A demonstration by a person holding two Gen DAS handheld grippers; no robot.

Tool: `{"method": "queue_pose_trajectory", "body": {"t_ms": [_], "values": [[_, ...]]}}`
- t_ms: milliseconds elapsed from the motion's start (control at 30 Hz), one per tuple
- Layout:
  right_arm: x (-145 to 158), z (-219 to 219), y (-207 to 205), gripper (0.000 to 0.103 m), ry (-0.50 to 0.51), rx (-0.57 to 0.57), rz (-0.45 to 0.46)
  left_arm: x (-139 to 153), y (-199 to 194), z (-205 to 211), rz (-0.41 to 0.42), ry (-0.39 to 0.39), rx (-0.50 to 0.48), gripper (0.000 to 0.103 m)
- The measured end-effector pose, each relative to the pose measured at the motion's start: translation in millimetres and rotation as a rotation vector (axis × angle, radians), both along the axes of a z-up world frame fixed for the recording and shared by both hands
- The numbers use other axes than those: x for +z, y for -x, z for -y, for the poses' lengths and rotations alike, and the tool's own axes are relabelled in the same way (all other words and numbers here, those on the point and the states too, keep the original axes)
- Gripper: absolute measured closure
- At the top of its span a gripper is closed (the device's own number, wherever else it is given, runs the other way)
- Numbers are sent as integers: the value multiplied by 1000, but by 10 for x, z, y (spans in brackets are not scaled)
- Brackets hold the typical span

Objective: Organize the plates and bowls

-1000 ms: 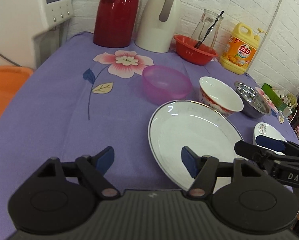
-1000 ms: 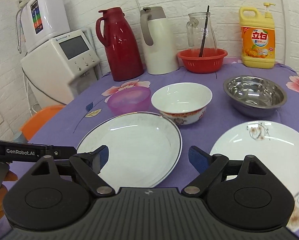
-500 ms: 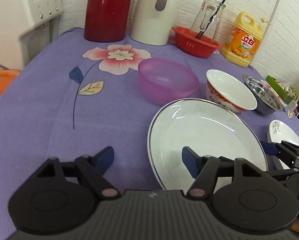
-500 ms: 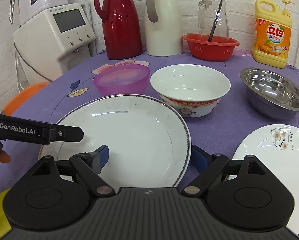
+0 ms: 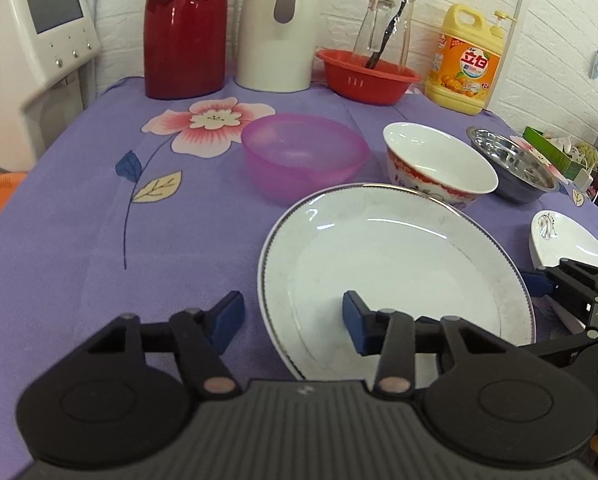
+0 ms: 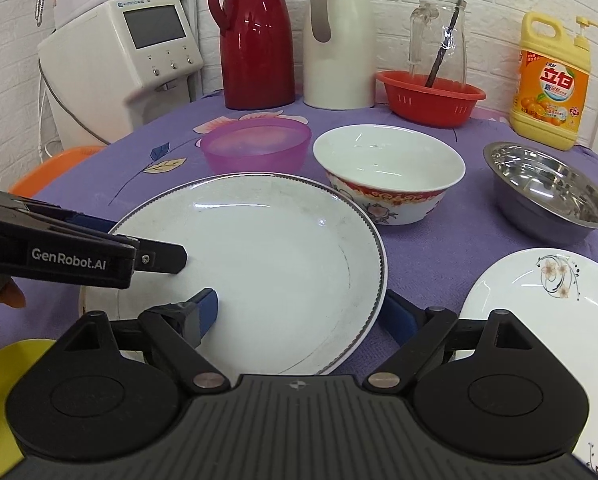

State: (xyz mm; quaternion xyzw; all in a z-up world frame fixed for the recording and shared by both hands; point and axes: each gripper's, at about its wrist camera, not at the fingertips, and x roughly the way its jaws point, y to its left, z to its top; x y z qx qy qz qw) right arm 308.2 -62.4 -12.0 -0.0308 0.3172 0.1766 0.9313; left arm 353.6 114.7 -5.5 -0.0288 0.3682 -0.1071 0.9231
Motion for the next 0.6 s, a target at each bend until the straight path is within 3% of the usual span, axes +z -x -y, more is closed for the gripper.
{"method": "queue_pose_trajectory", "body": {"t_ms": [100,200,433,600], "values": [[14,-4,5,0,0,-13,-3,17,23,133,-2,-20,18,64],[58,-30,32,0,4,-26,-4,76,10,126,-28,10,47,66],[371,-92,226,0,-33,-23,89,464,166,103,71,-8,75,68],[438,-81,385,0,-65,-19,87,595,411,114,98,-20,76,68]]}}
